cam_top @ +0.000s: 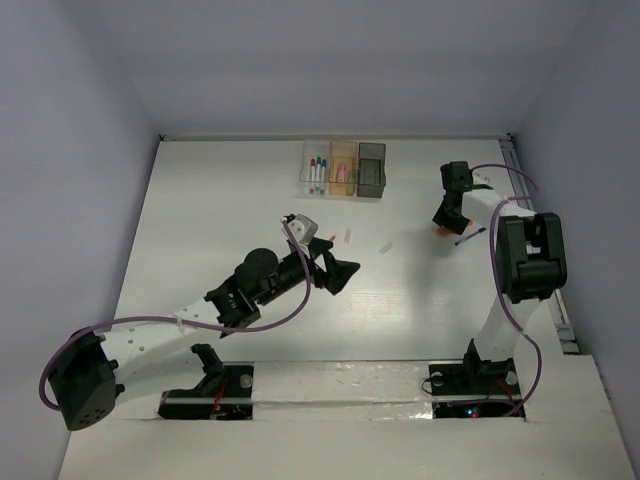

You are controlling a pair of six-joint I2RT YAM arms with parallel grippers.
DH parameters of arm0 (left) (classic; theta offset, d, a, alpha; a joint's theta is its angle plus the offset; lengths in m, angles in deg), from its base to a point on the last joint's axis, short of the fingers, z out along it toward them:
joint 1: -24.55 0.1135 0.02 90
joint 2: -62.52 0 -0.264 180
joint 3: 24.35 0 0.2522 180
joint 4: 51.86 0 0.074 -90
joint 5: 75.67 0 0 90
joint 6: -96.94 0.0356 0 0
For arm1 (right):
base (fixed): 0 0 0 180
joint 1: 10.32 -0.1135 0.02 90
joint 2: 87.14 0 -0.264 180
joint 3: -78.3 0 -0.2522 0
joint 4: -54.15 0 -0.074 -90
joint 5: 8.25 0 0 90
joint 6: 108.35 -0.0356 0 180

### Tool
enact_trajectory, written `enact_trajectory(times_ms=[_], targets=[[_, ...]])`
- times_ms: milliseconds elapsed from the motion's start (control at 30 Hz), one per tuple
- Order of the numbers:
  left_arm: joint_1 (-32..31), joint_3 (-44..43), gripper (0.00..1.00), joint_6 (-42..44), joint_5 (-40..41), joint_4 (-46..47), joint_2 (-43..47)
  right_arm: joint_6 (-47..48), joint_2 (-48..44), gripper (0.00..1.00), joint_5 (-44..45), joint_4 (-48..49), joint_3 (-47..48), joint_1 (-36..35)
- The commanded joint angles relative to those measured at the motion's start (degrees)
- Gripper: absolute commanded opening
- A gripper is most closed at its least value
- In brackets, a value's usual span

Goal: Sort the stationery into containers
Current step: Pick up the pen from the center of the board.

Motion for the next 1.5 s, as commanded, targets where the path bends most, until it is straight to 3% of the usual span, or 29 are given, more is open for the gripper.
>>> enact_trajectory(times_ms=[0, 567, 967, 1233, 1333, 1467], targets=[[-0.32, 0.47, 0.90, 0.85, 0.50, 3.45, 0.44, -1.24, 0.29, 0.45, -0.01, 0.59, 1.44, 0.21], [-0.32, 0.47, 0.90, 0.93, 0.85, 3.37, 0.26, -2.03, -0.94, 0.47, -1.85, 1.12, -1.02, 0.21], [-0.32, 0.47, 0.90, 1.20, 1.73, 3.10, 0.17, -3.88, -5.33, 0.28, -0.89, 1.74, -3.48, 0.21], [-0.32, 0.38, 0.90, 0.67, 0.59, 3.72, -0.70, -5.02, -12.97, 0.23, -0.62, 2.44, -7.17, 0.21], [-0.32, -0.15, 0.90, 0.14, -0.29, 3.89, -2.11, -4.50, -17.80, 0.21, -3.77, 3.84, -9.63, -0.40], [-0.32, -1.20, 0.87, -1.17, -1.43, 3.64, -5.70, -5.11, -24.22, 0.21, -14.30, 6.91, -14.55, -4.42]])
